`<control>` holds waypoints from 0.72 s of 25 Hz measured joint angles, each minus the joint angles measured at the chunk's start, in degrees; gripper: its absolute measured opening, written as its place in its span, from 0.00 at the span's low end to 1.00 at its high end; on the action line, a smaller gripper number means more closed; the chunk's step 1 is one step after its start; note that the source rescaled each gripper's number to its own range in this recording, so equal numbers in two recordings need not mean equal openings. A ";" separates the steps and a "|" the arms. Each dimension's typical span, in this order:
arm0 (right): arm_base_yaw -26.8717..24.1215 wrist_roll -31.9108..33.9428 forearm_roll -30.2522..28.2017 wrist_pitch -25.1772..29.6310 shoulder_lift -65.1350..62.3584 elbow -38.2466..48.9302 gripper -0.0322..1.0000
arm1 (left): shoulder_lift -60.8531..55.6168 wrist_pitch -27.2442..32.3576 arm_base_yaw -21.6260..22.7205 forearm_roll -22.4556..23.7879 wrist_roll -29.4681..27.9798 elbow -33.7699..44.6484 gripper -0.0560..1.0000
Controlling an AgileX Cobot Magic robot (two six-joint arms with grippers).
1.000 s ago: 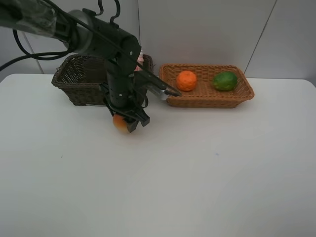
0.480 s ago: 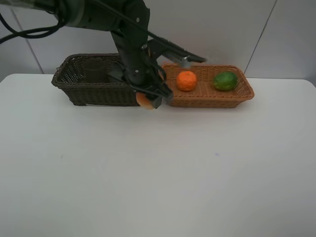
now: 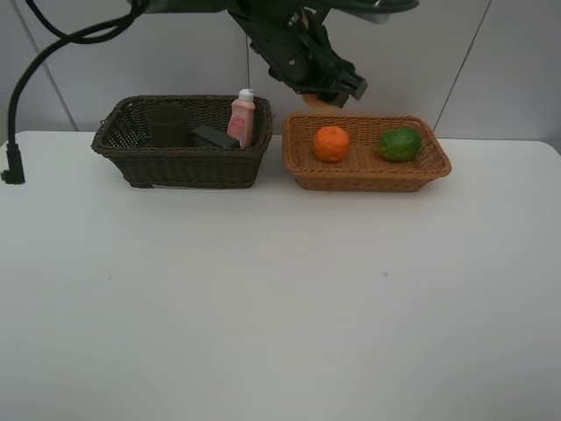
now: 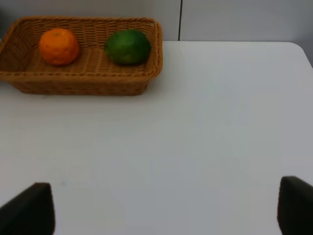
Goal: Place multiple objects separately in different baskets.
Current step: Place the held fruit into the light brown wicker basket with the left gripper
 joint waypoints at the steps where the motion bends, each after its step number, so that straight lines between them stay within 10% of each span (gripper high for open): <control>1: 0.00 0.00 0.00 0.00 0.00 0.00 1.00 | 1.36 -0.25 0.00 0.00 -0.43 -2.00 0.77; 18: 0.00 0.00 0.00 0.00 0.00 0.00 1.00 | 19.31 -6.05 0.00 -5.81 -4.07 -17.77 0.77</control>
